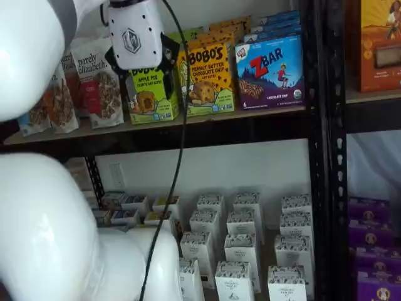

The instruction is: Pick the green box on the top shelf, the fourth from the left

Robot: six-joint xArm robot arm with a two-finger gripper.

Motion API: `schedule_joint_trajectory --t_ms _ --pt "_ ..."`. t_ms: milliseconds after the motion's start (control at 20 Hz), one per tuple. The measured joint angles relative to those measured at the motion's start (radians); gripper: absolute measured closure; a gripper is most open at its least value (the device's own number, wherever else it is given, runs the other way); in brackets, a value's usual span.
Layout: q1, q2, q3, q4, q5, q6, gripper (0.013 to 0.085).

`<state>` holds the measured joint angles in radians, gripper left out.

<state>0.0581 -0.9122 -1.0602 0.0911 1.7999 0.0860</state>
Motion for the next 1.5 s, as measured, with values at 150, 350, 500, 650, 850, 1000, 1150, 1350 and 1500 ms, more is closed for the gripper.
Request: schedule_joint_trajectory --t_ms 150,350,500,650,850,1000,1150,1350,1500 --pt "0.007 0.018 -0.004 0.007 -0.017 0.007 0.013" --pt "0.045 0.057 -0.021 -0.018 -0.026 0.038 0.013" --pt "0.061 0.063 -0.012 -0.006 -0.071 0.053 0.013" --pt "0.08 0.082 -0.021 -0.006 -0.077 0.071 0.013" --pt "0.099 0.085 -0.013 0.0 -0.118 0.088 0.013" --pt "0.137 0.107 -0.029 -0.032 -0.11 0.121 0.013" --pt "0.186 0.113 -0.03 -0.085 -0.126 0.161 0.013" --pt "0.235 0.133 -0.044 -0.138 -0.124 0.205 0.013" --pt "0.259 0.151 -0.056 -0.164 -0.119 0.226 0.013"
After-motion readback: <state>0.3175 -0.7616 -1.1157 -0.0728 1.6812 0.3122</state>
